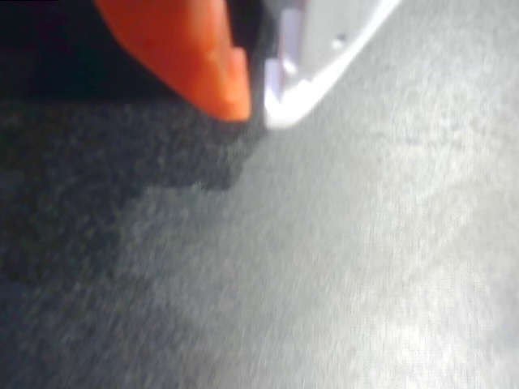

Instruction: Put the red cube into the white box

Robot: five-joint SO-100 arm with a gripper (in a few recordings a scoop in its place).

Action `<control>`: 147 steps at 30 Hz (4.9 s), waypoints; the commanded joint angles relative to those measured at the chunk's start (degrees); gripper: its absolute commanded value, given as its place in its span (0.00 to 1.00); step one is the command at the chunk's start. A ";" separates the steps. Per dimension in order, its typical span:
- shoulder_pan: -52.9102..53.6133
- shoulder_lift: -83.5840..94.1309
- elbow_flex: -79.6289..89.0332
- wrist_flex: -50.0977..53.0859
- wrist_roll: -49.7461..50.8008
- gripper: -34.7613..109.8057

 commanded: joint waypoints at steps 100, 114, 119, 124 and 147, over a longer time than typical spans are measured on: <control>-10.37 -76.38 -50.01 -15.82 4.92 0.42; -10.37 -86.22 -55.28 -16.70 4.92 0.42; -10.02 -89.65 -56.78 -17.31 4.39 0.41; -9.58 -91.58 -57.30 -18.28 4.39 0.40; -7.91 -93.16 -57.39 -16.96 3.25 0.27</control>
